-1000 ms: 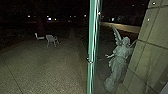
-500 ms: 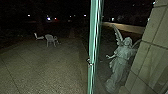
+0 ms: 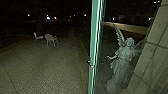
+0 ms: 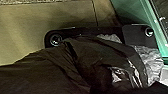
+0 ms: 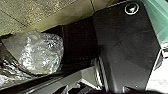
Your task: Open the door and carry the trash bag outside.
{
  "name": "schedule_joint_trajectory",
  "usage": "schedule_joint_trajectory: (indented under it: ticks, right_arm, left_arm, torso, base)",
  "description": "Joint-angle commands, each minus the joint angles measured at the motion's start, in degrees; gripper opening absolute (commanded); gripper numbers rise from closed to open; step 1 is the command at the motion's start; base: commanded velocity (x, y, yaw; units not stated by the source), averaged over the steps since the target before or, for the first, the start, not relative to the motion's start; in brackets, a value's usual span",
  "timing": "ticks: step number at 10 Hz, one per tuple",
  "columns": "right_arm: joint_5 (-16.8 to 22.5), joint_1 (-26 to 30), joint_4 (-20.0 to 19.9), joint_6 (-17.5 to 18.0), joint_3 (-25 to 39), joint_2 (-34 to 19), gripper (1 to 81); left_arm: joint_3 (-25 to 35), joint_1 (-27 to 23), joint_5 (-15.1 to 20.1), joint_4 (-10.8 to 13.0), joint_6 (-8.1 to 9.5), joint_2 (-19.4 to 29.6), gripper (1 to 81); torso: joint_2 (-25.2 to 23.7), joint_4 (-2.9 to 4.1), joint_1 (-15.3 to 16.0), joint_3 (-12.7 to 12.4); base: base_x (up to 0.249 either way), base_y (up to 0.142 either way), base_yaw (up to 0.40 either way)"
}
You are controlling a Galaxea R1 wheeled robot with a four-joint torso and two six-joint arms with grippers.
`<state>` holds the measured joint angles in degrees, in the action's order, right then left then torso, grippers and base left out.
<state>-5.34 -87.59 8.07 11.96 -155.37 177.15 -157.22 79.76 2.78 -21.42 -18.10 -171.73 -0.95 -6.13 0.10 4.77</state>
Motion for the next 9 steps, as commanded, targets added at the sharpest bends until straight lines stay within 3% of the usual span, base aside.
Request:
schedule_joint_trajectory:
  ticks: [1, 9]
  right_arm:
    - [3.1, 2.2, 0.5, -0.4, 0.6, 0.7, 81.1]
    - [3.1, 2.1, 0.5, -0.4, 0.5, 0.7, 81.1]
  left_arm:
    - [-0.1, -3.2, 3.6, -0.4, -0.18, 0.3, 1.0]
    - [-0.1, -3.2, 3.6, -0.4, -0.09, 0.3, 1.0]
  torso:
    - [0.0, 0.0, 0.0, 0.0]
    - [0.0, 0.0, 0.0, 0.0]
  base:
    - [0.09, 0.0, 0.0]
    - [0.088, 0.0, 0.0]
